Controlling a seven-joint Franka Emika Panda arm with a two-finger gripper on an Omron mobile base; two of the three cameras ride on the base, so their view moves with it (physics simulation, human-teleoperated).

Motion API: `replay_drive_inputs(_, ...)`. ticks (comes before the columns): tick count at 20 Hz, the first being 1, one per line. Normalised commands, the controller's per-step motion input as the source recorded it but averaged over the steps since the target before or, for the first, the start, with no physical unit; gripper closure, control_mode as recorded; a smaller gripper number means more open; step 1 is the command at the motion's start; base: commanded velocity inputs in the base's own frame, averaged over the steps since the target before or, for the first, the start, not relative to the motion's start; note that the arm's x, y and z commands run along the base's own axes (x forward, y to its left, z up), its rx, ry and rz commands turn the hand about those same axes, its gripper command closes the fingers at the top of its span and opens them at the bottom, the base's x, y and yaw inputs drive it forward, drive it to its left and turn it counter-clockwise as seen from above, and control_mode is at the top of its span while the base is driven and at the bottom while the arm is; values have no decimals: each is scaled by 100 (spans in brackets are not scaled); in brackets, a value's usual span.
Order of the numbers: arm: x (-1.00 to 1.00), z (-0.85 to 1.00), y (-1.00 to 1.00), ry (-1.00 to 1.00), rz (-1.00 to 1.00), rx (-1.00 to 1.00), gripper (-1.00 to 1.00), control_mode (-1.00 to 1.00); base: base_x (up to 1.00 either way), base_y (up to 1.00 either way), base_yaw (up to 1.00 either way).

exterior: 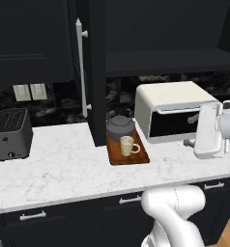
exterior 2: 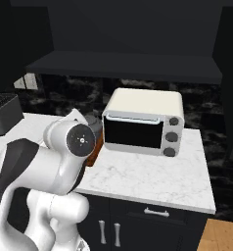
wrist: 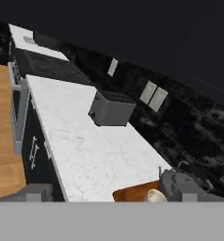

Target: Pick the kettle from the counter and place it on the tray. Then pick the mug from the cabinet and place it on the tray. Then close the cabinet doors.

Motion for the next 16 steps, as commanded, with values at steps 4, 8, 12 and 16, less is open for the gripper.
replay_drive_inputs(4, -45, 29, 8, -35, 5, -2, -100, -100, 0, 0, 0)
replay_drive_inputs(8, -36, 28, 13, -35, 7, -5, -100, -100, 0, 0, 0)
replay_drive_inputs(12, -37, 28, 14, -26, 8, 0, -100, -100, 0, 0, 0)
replay_drive_inputs(16, -39, 29, 31, -24, 13, 0, -100, -100, 0, 0, 0)
